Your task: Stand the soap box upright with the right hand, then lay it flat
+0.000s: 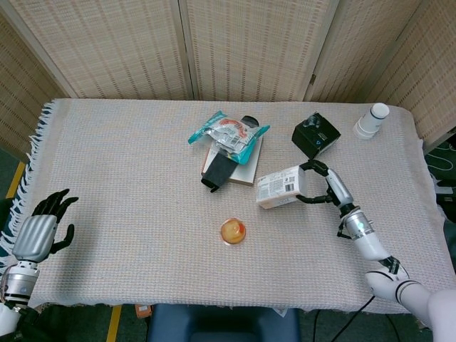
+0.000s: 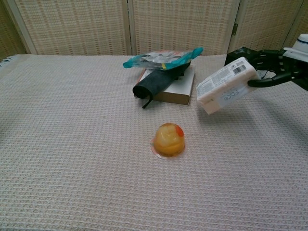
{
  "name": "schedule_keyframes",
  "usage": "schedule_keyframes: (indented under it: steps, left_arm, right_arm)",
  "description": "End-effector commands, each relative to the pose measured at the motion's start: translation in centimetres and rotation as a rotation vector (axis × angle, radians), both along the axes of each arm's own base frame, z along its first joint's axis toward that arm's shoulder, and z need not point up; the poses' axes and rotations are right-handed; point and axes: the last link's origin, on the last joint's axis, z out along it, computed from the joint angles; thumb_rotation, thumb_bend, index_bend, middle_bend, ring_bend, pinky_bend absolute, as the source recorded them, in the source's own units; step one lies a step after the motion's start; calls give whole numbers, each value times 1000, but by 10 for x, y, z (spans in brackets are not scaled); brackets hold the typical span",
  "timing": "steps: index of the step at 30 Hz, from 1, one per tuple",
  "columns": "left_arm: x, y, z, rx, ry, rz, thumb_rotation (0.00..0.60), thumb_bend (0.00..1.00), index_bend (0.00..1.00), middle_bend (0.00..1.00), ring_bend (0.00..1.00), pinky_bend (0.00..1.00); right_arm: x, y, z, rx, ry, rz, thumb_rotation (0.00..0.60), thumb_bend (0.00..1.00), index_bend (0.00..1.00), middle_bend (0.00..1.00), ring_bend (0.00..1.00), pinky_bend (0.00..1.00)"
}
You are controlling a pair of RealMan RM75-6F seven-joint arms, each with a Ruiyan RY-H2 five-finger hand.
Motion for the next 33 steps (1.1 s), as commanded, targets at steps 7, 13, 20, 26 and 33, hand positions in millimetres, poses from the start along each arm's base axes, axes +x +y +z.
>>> schedule_keyframes:
  steps: [7,13,20,26,33]
  left_arm:
    - [-1,1,-1,-7,2,6,600,543,161,0,0,114]
    - [-2,2,-3,-13,9,14,600,543,161,0,0,114]
    - [-3,2,-3,-10,10,19,600,543,162,0,0,114]
    - [-5,4,-3,-13,11,26,600,543,162,0,0,114]
    - [-4,3,-3,-11,11,25,600,543,161,0,0,114]
  right_arm:
    - [0,-1,-12,-92,124,102,600,401,496,452,253,0]
    - [-3,2,-11,-166,195,130,600,402,496,452,253,0]
    - [-10,7,-14,-164,162,105,600,401,496,452,253,0]
    - [-16,12,-17,-164,171,97,600,401,496,452,253,0]
    - [-31,19,-19,-135,193,60,600,401,500,452,253,0]
